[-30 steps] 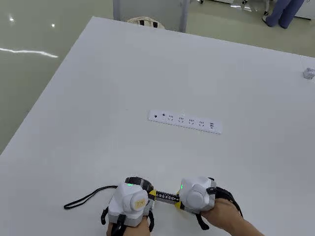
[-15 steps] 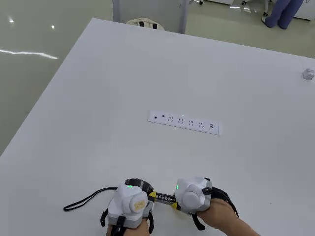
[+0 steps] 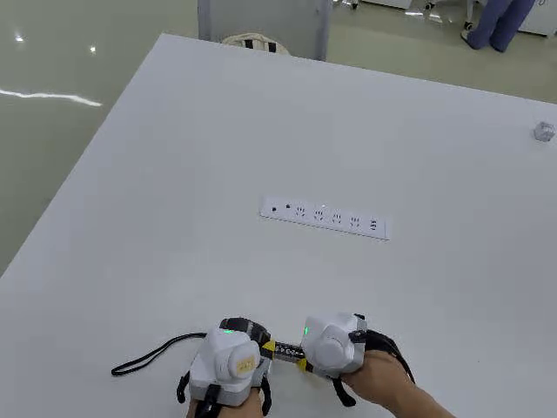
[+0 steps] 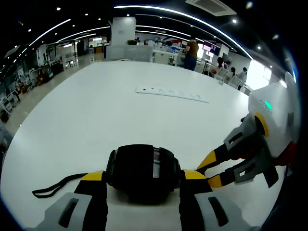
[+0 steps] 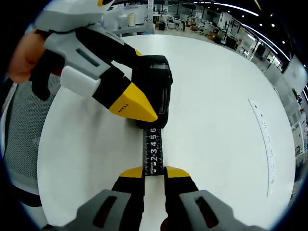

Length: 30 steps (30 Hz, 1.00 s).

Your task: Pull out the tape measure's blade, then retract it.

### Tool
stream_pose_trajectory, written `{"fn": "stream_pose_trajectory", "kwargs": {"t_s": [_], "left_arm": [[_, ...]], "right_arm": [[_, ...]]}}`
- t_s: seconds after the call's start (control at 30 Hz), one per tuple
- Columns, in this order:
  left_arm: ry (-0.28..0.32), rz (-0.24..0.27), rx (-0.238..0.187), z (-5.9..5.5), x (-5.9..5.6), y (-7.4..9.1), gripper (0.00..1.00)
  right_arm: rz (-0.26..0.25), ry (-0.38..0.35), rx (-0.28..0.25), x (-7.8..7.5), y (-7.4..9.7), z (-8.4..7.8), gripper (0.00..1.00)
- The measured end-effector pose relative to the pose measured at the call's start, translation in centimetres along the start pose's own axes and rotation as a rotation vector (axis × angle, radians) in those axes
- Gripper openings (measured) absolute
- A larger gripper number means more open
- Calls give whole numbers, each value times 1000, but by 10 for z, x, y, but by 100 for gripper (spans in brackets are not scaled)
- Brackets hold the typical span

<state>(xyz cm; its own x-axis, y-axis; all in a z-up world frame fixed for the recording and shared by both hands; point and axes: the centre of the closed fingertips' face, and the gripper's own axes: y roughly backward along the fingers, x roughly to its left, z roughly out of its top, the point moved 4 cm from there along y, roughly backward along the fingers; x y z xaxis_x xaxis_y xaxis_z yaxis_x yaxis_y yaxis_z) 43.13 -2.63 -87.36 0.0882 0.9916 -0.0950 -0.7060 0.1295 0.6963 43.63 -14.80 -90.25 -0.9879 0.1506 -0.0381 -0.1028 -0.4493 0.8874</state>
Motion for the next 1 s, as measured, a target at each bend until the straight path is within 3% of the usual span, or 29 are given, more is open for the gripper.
{"fn": "stream_pose_trajectory", "kwargs": {"t_s": [1.0], "left_arm": [[-6,-5,-8,0,1,-1,56]], "right_arm": [[15,-6,-3,-1,-8,11,15]]}}
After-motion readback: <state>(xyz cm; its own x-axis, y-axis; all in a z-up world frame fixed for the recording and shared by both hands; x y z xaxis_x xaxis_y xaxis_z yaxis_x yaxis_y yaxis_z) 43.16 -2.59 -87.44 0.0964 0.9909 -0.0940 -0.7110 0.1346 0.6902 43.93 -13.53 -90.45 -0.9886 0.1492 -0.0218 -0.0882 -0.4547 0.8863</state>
